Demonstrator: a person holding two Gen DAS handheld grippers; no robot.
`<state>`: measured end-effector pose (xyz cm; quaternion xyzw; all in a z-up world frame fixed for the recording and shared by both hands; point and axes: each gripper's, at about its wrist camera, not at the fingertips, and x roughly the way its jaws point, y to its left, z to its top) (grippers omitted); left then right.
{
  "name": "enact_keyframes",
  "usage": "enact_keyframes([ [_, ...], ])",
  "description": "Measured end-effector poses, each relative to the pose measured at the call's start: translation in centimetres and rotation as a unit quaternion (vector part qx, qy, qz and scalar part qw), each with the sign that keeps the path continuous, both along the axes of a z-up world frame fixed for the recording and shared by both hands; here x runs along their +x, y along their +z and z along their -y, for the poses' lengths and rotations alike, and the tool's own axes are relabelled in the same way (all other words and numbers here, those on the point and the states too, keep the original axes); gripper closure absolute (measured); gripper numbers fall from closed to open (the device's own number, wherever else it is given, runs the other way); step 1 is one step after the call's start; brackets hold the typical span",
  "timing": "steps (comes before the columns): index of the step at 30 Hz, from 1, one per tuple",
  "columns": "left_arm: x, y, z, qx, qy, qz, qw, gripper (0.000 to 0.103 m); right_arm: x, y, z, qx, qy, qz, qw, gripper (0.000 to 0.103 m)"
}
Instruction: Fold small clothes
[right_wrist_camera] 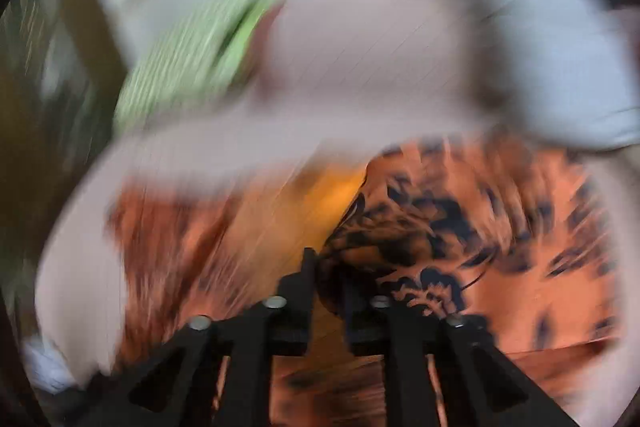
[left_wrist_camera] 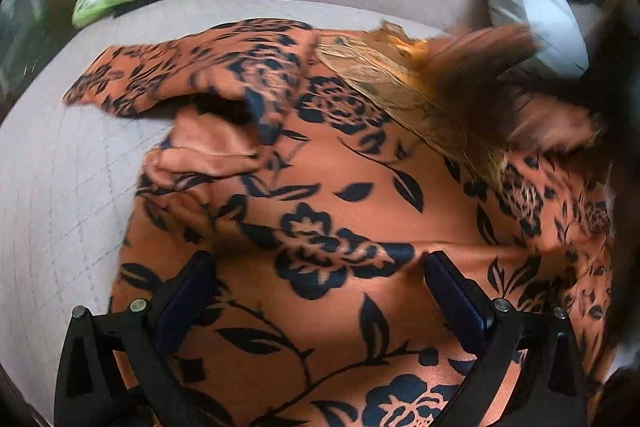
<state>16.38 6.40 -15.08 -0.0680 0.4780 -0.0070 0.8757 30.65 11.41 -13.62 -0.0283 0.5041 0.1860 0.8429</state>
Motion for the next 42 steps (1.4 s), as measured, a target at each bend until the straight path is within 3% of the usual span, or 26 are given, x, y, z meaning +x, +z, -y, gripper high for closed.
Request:
enact_keyframes([
  [1, 0.0, 0.2, -0.6, -0.012, 0.008, -0.001, 0.9999, 0.0, -1.0, -1.6, -1.9, -0.029, 0.022, 0.015, 0.999, 0.029],
  [2, -0.1, 0.3, -1.3, -0.021, 0.019, -0.002, 0.9996, 0.0, -2.4, -1.0, -2.7, -0.046, 0.028, 0.084, 0.995, 0.024],
  [5, -0.4, 0.9, -3.0, -0.047, 0.061, 0.011, 0.997, 0.0, -2.9, 0.7, -0.2, 0.032, 0.023, 0.066, 0.997, 0.018],
  [8, -0.4, 1.4, -3.4, -0.075, 0.079, 0.025, 0.9938, 0.0, -4.2, 3.1, 5.2, 0.07, -0.029, 0.083, 0.994, 0.018],
  [11, -0.5, 2.0, -1.7, -0.031, 0.05, 0.045, 0.9972, 0.0, -6.3, 4.4, 10.6, 0.1, -0.105, 0.092, 0.985, 0.014],
  [13, 0.2, 2.5, -0.4, -0.009, 0.031, 0.048, 0.9983, 0.0, -6.6, 4.6, 13.7, 0.099, -0.126, 0.081, 0.984, 0.014],
  [15, 1.4, 3.4, 0.2, -0.009, 0.02, 0.066, 0.9976, 0.0, -6.7, 3.8, 17.6, 0.13, -0.165, 0.058, 0.976, 0.014],
  [16, 2.2, 4.0, 0.5, -0.017, 0.012, 0.077, 0.9968, 0.0, -6.6, 3.6, 19.4, 0.167, -0.185, 0.044, 0.967, 0.014],
  [17, 2.7, 4.2, 0.4, -0.031, 0.004, 0.078, 0.9965, 0.0, -7.0, 2.9, 22.1, 0.227, -0.208, 0.022, 0.951, 0.014],
  [20, 7.1, 3.3, 1.0, -0.062, 0.01, 0.03, 0.9976, 0.0, -7.8, -0.3, 25.8, 0.354, -0.245, -0.036, 0.902, 0.014],
  [22, 8.9, 2.4, 1.2, -0.067, 0.026, 0.004, 0.9974, 0.0, -8.5, -2.3, 27.1, 0.404, -0.264, -0.065, 0.873, 0.014],
  [24, 9.9, 1.8, 1.4, -0.049, 0.043, 0.0, 0.9979, 0.002, -8.7, -3.4, 28.3, 0.431, -0.279, -0.065, 0.855, 0.015],
  [26, 10.4, 1.6, 1.5, -0.018, 0.057, 0.009, 0.9982, 0.019, -8.4, -3.2, 29.1, 0.449, -0.293, -0.056, 0.842, 0.016],
  [28, 10.9, 1.4, 1.0, 0.016, 0.081, 0.006, 0.9966, 0.062, -7.5, -3.7, 29.7, 0.46, -0.323, -0.06, 0.825, 0.016],
  [29, 10.9, 1.4, 0.4, 0.024, 0.095, 0.008, 0.9952, 0.072, -7.4, -3.5, 30.2, 0.464, -0.342, -0.059, 0.815, 0.021],
  [30, 11.0, 1.4, -0.3, 0.019, 0.102, 0.009, 0.9946, 0.082, -7.2, -3.4, 30.5, 0.458, -0.358, -0.055, 0.812, 0.032],
  [31, 11.3, 1.4, -1.0, 0.002, 0.103, 0.008, 0.9947, 0.084, -6.7, -3.3, 30.5, 0.45, -0.368, -0.053, 0.812, 0.039],
  [33, 11.4, 1.3, -1.6, -0.004, 0.099, 0.007, 0.995, 0.084, -5.9, -3.8, 31.1, 0.418, -0.385, -0.06, 0.82, 0.08],
  [35, 11.4, 1.3, -1.2, 0.013, 0.088, 0.013, 0.996, 0.084, -5.9, -3.9, 32.0, 0.385, -0.405, -0.043, 0.828, 0.094],
  [38, 10.9, 0.9, -0.7, 0.029, 0.073, 0.03, 0.9964, 0.075, -7.9, -2.7, 32.7, 0.359, -0.417, 0.009, 0.835, 0.094],
  [39, 10.8, 0.6, -0.3, 0.043, 0.073, 0.032, 0.9959, 0.073, -7.9, -3.6, 32.8, 0.353, -0.42, -0.006, 0.836, 0.092],
  [40, 10.7, 0.5, 0.3, 0.061, 0.071, 0.035, 0.9951, 0.073, -7.7, -5.3, 32.7, 0.376, -0.412, -0.046, 0.829, 0.092],
  [41, 10.4, 0.7, 0.6, 0.075, 0.064, 0.035, 0.9946, 0.072, -7.6, -5.4, 33.1, 0.393, -0.409, -0.053, 0.822, 0.092],
  [42, 10.3, 0.8, 0.9, 0.09, 0.055, 0.037, 0.9937, 0.069, -7.8, -4.8, 33.3, 0.393, -0.404, -0.058, 0.824, 0.089],
])
